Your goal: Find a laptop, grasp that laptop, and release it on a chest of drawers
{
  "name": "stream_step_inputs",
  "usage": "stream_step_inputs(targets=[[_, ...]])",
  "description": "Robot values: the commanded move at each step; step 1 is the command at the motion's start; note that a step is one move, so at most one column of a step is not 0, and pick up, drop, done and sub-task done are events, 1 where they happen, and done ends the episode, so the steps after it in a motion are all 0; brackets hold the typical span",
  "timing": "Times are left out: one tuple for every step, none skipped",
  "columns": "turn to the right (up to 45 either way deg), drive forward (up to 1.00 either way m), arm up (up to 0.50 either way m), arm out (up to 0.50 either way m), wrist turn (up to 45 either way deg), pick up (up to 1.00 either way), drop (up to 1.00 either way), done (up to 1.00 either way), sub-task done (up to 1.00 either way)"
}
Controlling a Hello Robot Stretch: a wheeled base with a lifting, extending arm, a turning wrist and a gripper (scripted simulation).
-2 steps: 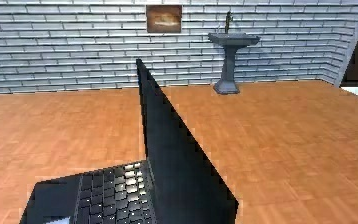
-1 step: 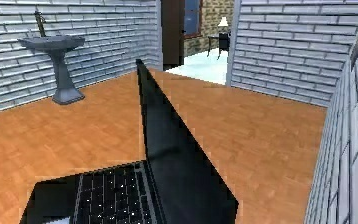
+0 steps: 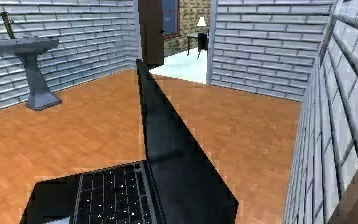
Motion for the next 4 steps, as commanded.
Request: stream_step_inputs(targets=[[0.0,1.0,0.0,0.0,0.0,0.0,0.0,0.0,0.0],[0.0,1.0,0.0,0.0,0.0,0.0,0.0,0.0,0.0],[0.0,1.0,0.0,0.0,0.0,0.0,0.0,0.0,0.0],[3.0,0.0,0.0,0.0,0.0,0.0,0.0,0.0,0.0]])
